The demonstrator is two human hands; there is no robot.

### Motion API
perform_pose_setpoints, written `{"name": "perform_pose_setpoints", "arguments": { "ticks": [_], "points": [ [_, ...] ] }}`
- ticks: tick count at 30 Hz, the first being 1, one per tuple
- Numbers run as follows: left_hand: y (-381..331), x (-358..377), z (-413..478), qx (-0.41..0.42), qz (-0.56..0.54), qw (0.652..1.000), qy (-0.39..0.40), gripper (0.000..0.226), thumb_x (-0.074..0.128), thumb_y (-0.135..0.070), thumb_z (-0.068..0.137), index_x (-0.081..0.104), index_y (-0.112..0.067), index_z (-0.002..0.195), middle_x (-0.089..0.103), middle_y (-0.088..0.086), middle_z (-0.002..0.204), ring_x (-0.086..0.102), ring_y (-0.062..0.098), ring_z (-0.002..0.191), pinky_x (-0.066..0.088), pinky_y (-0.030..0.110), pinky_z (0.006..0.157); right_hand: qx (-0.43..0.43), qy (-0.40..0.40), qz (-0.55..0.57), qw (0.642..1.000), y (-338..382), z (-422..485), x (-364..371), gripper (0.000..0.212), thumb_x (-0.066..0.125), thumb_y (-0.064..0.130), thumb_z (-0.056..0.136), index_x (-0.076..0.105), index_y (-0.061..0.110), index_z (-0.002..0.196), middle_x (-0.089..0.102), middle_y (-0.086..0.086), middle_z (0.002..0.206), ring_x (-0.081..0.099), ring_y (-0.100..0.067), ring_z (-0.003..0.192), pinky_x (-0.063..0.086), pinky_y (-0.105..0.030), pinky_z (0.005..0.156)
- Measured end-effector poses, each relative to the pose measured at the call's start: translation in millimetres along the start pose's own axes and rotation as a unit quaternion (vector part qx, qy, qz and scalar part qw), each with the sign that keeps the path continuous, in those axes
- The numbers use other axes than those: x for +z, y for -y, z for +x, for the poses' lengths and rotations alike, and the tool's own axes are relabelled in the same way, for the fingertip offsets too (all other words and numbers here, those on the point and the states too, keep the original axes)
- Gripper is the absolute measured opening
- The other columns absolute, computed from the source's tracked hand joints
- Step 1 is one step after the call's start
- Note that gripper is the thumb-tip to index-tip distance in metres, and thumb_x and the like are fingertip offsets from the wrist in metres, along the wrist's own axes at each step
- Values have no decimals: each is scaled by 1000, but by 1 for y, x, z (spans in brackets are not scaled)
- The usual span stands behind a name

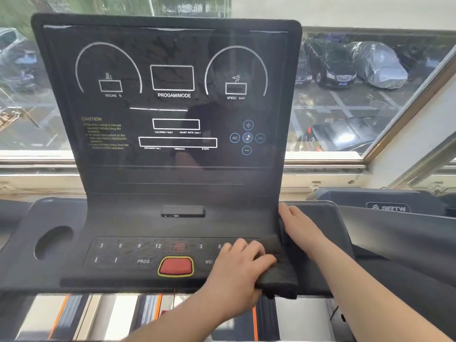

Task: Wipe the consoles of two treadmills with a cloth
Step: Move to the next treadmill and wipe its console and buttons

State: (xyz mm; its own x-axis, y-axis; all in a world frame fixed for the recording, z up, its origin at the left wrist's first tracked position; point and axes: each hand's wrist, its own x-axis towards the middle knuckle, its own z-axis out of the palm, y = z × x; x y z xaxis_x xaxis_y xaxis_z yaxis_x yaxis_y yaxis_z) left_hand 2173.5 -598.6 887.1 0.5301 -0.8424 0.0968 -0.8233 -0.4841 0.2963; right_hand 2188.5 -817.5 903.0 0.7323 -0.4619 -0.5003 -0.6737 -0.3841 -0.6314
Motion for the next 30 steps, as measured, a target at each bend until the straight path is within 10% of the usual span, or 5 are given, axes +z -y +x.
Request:
{"name": "perform_pose_setpoints", "arguments": {
  "ticks": [5, 9, 14, 21, 30],
  "points": [
    [27, -17, 47, 27, 97, 995, -2, 60, 75, -27, 68, 58, -30, 126, 57, -3, 118, 53, 24, 97, 44, 38, 74, 43, 6, 78, 996, 5, 0, -3, 68, 12, 69, 100, 70, 35, 101, 65, -1, 91, 62, -22, 96, 45, -46, 104],
    [28, -30, 80, 47, 193, 980, -11, 49, 77, -20, 69, 62, -21, 116, 60, 0, 114, 55, 25, 98, 43, 41, 77, 65, -32, 70, 995, 13, -5, 3, 73, 15, 70, 101, 52, 29, 150, 54, -9, 152, 48, -32, 140, 30, -47, 121],
    [27, -52, 86, 89, 243, 965, 33, 30, 73, -28, 82, 65, -23, 110, 65, -5, 108, 61, 20, 100, 45, 39, 84, 107, -52, 1, 993, 31, -13, 9, 76, 4, 64, 102, 36, 26, 160, 43, -13, 162, 38, -39, 148, 25, -52, 123],
    [82, -91, 59, 10, 186, 981, 55, 42, 74, -16, 83, 56, -21, 120, 62, -2, 119, 55, 26, 113, 36, 41, 88, 13, -280, -19, 960, 48, -38, 45, 48, 30, 45, 106, 58, 11, 84, 61, -5, 89, 52, -34, 91, 38, -43, 77],
    [187, -109, -21, 11, 114, 993, -6, 59, 77, -12, 71, 61, -26, 125, 65, -9, 118, 60, 20, 101, 44, 36, 74, -209, -215, -80, 951, 123, -66, 134, 44, 55, 34, 102, 43, 18, 63, 49, 4, 64, 50, -12, 71, 36, -33, 62]
  ]
}}
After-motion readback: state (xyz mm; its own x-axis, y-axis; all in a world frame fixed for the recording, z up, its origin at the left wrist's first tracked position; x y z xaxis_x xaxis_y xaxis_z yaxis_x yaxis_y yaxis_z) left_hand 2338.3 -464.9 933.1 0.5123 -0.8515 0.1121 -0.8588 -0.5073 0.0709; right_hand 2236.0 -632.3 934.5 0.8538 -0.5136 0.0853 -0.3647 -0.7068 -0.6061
